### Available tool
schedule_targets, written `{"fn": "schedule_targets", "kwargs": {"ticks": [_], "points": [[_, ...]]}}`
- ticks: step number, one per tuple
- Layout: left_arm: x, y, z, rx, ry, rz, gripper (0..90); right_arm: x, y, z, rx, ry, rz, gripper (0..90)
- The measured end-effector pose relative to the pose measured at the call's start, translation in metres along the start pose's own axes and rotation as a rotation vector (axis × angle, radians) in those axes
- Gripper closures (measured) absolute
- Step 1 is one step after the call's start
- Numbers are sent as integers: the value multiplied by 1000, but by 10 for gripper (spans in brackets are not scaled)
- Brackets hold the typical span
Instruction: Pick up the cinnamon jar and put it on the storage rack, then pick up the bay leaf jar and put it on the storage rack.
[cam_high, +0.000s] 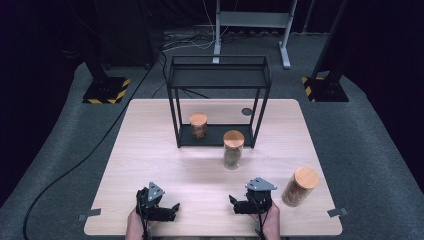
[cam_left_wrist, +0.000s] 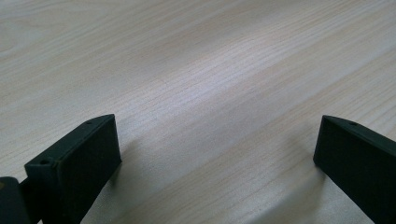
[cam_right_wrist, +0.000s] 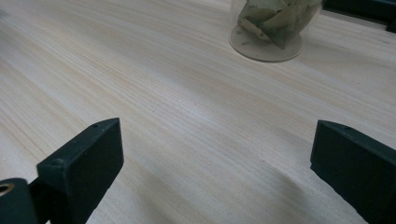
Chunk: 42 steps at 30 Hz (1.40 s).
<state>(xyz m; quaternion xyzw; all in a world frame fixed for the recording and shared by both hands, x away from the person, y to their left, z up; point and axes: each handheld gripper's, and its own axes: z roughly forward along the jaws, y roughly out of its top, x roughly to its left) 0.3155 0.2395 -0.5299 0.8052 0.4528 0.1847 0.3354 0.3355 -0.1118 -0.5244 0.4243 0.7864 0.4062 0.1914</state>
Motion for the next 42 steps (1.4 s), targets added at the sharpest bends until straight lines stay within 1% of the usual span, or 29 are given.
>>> {"fn": "schedule_targets", "kwargs": {"ticks": [11,19,29,32,37,42], "points": [[1,1,1,0,1,1,0,0,0,0,-4,-3,-1,20],[1,1,1,0,1,2,0,0,0,0,4,-5,0,20],[1,1,1,0,1,2,0,0,0,-1,-9,-9,-1,18],[1,1,1,0,1,2,0,0,-1,-1,-12,-7,5,18],[1,1,1,0,1,2,0,0,0,-1,-9,-12,14,13],[1,1,1,0,1,2,0,0,-1,-2,-21,-30,18,1]]}}
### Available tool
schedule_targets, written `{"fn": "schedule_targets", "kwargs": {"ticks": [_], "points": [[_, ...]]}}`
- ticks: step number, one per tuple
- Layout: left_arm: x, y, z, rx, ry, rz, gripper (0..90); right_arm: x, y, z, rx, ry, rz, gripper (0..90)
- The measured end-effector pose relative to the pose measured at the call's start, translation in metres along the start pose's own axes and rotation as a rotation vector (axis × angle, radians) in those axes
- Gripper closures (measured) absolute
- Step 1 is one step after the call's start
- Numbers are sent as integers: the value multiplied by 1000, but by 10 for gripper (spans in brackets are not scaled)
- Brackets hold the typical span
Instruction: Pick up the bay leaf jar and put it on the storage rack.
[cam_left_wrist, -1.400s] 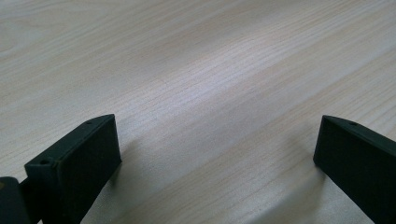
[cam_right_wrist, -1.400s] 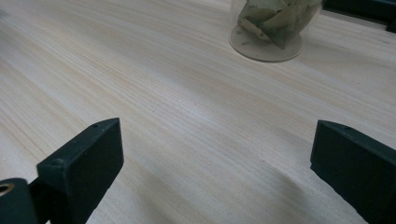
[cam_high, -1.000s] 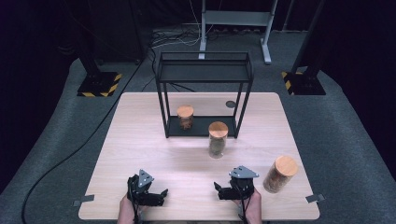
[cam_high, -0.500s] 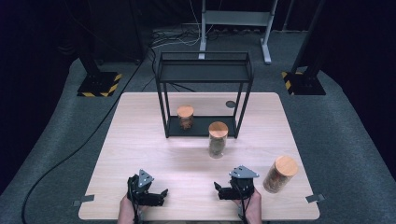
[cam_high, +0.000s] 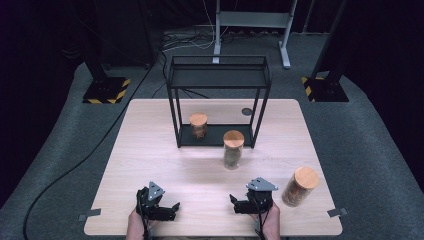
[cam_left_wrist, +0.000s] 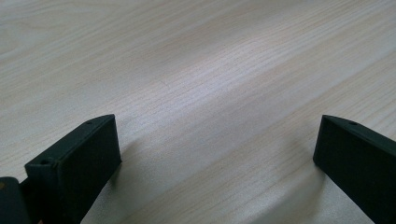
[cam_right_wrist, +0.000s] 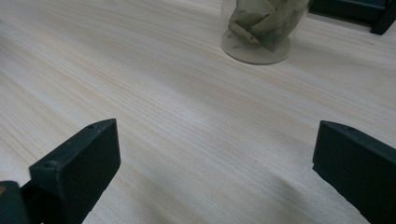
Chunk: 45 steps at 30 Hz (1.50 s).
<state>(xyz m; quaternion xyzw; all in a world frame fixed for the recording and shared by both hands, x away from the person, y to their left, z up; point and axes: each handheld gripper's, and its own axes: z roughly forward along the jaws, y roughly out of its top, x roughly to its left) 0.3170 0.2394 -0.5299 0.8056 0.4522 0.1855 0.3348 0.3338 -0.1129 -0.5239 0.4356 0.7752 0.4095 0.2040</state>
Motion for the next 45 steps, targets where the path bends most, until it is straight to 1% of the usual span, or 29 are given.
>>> {"fn": "schedule_targets", "kwargs": {"ticks": [4,6,8,9,14,15,18,29,30,31,33,34,36,41,42,43,44,45], "points": [[0,0,0,-2,-1,-1,0,1,0,0,-2,-5,-2,1],[0,0,0,-1,1,1,0,2,0,0,7,0,-24,1],[0,0,0,-1,1,0,0,4,0,0,13,-16,-33,1],[0,0,0,-1,0,1,0,4,1,1,18,-13,-34,1],[0,0,0,0,0,1,0,-1,5,1,-6,-18,3,2],[0,0,0,0,0,1,0,-2,7,2,-4,-17,10,2],[0,0,0,-1,3,5,1,-5,16,5,-28,-19,25,2],[0,0,0,-2,3,5,1,-16,53,23,-45,-31,14,1],[0,0,0,-2,3,5,1,-16,53,23,-45,-31,14,1],[0,0,0,-2,3,5,1,-19,59,25,-52,-35,17,1],[0,0,0,-2,3,5,1,-21,64,28,-60,-34,17,1],[0,0,0,-2,3,5,1,-21,64,28,-60,-34,17,1],[0,0,0,-2,3,5,1,-22,73,31,-68,-34,18,1],[0,0,1,-3,-3,5,0,-23,87,38,-77,-34,14,1],[0,0,1,-3,-3,5,0,-23,87,38,-77,-34,14,1],[0,0,1,-2,-3,6,0,-24,92,40,-82,-34,17,1],[0,0,1,-2,-3,6,0,-24,92,40,-82,-34,17,1],[0,0,1,-3,-2,6,0,-25,98,42,-88,-31,21,2]]}}
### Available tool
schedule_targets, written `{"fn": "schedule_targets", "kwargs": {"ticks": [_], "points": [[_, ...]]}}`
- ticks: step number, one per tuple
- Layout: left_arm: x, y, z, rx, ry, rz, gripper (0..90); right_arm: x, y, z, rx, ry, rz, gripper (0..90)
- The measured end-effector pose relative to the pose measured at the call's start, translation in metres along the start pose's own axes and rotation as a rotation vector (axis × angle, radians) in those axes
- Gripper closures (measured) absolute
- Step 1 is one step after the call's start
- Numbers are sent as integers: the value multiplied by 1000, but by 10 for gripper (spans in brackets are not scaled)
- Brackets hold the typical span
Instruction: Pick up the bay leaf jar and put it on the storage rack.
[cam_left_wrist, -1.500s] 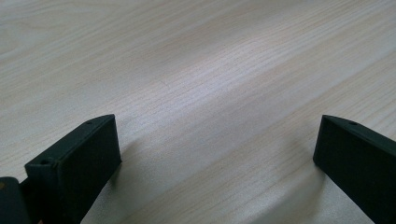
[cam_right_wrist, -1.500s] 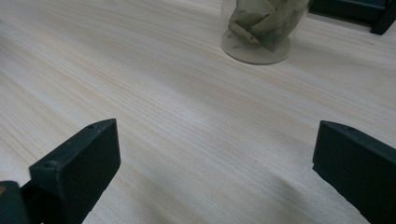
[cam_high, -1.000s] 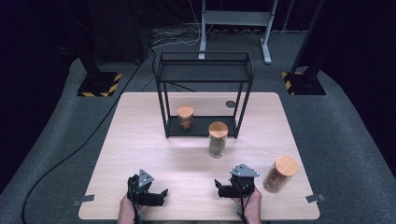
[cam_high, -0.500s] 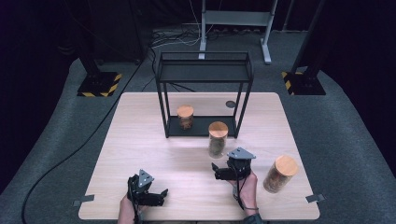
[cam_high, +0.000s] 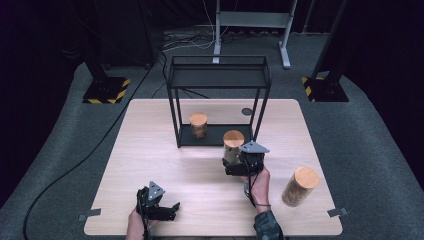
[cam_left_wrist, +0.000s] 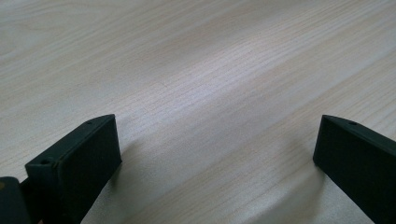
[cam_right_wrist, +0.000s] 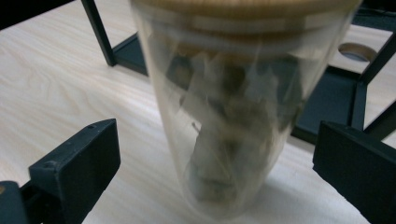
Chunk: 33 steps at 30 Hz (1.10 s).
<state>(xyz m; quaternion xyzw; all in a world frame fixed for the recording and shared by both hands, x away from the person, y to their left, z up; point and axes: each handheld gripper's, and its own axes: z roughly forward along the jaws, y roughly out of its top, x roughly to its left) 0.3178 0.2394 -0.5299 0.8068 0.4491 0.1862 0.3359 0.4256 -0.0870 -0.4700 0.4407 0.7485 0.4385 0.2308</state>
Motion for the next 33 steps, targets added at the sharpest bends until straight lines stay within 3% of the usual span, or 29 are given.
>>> {"fn": "schedule_targets", "kwargs": {"ticks": [14,33], "points": [[0,0,0,-1,-1,2,1,-3,23,12,-52,-17,12,3],[0,0,-1,2,-2,7,1,1,25,20,-129,-16,33,21]]}}
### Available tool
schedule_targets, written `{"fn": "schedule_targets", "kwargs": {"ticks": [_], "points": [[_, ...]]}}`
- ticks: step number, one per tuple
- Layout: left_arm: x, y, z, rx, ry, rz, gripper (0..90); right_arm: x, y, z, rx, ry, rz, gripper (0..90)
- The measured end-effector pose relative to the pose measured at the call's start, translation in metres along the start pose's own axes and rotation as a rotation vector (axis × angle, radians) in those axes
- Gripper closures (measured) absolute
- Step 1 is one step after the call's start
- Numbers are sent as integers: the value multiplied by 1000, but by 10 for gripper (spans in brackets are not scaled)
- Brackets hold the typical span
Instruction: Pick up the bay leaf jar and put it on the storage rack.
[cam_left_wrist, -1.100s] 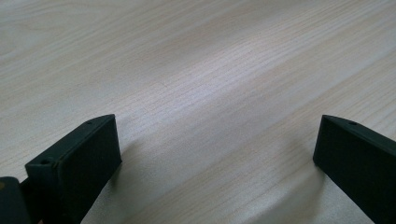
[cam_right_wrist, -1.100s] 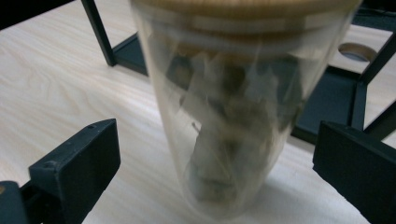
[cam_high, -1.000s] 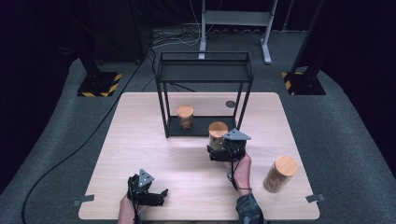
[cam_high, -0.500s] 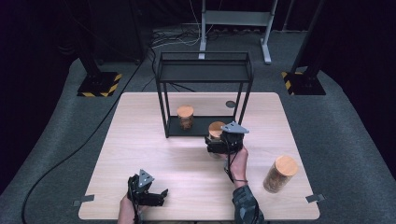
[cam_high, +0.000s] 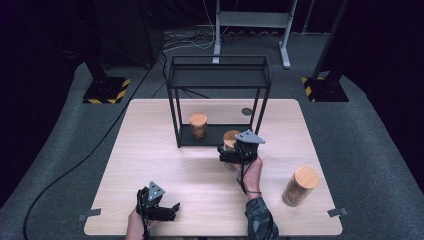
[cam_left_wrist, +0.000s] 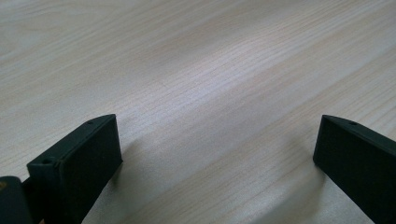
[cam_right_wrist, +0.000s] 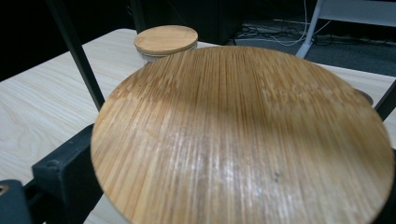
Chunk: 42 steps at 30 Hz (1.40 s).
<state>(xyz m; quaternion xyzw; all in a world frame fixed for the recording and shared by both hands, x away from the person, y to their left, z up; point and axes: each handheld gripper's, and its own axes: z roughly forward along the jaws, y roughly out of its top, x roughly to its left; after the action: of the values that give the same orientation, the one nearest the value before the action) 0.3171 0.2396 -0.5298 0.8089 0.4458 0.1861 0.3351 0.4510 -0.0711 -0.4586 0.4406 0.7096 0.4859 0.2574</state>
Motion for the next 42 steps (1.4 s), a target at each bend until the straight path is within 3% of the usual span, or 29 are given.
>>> {"fn": "schedule_targets", "kwargs": {"ticks": [4,6,10,19,28,42], "points": [[0,0,0,0,0,0,2,0,-2,-1,-16,-5,-1,84],[0,0,0,0,0,0,2,-2,-3,-3,-33,-7,4,177],[0,0,0,-2,0,-2,2,-3,-4,-5,-33,13,12,229],[0,0,0,-1,2,-4,2,-2,-5,-9,-39,-13,-9,246],[0,0,0,0,-1,1,2,-5,-5,-12,-60,-34,7,248],[0,0,0,1,-1,1,2,-3,7,-10,-57,-34,-17,249]]}}
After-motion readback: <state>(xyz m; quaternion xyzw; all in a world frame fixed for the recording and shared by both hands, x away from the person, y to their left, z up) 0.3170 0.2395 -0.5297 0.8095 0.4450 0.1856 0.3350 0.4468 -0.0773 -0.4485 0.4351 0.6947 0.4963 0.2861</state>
